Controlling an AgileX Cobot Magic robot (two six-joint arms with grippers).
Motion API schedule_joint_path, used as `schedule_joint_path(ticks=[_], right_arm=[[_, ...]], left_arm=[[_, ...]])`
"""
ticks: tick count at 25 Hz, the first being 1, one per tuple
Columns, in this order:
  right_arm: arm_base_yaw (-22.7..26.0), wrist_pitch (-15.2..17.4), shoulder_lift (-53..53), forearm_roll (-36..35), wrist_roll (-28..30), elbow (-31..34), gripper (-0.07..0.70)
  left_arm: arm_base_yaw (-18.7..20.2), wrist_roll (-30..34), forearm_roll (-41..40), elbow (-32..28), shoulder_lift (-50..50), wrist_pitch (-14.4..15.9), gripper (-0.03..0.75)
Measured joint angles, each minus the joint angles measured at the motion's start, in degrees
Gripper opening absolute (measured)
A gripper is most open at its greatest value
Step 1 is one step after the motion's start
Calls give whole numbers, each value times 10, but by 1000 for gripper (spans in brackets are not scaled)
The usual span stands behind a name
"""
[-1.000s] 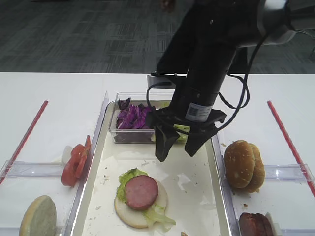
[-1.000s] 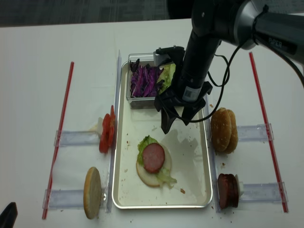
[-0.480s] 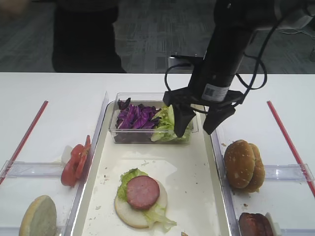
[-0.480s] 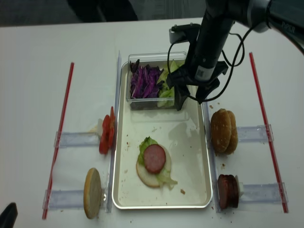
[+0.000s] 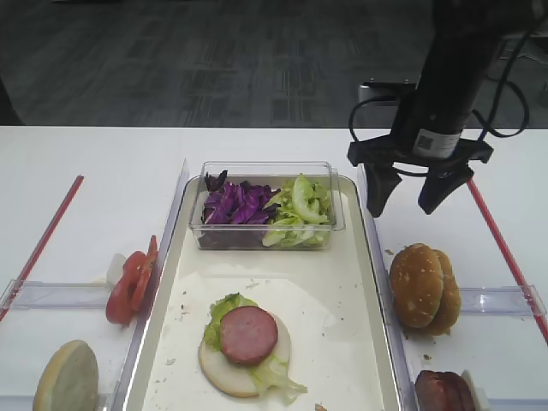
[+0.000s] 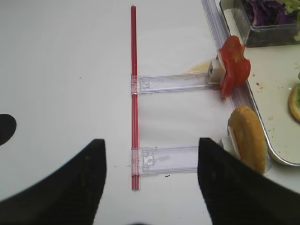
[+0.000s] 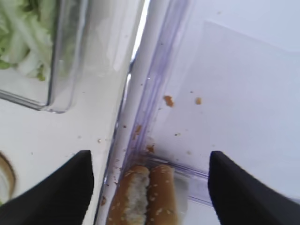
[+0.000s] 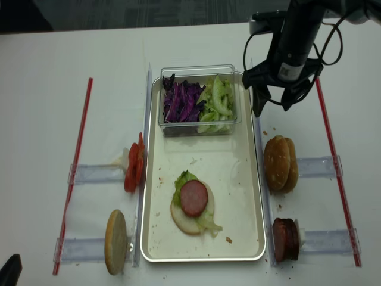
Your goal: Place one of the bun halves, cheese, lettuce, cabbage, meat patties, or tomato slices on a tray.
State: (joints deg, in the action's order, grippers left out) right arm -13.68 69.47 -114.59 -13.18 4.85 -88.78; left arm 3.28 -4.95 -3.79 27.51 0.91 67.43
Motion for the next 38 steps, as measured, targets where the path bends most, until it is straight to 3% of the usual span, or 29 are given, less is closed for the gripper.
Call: schedule_joint_path(ticks=[19, 38], right_arm=[[153, 1, 0, 42, -4, -2, 516], [168, 1, 25, 51, -4, 15, 516]], left_arm=[[0, 0, 0, 0, 0, 0, 430], [0, 0, 0, 0, 0, 0, 430]])
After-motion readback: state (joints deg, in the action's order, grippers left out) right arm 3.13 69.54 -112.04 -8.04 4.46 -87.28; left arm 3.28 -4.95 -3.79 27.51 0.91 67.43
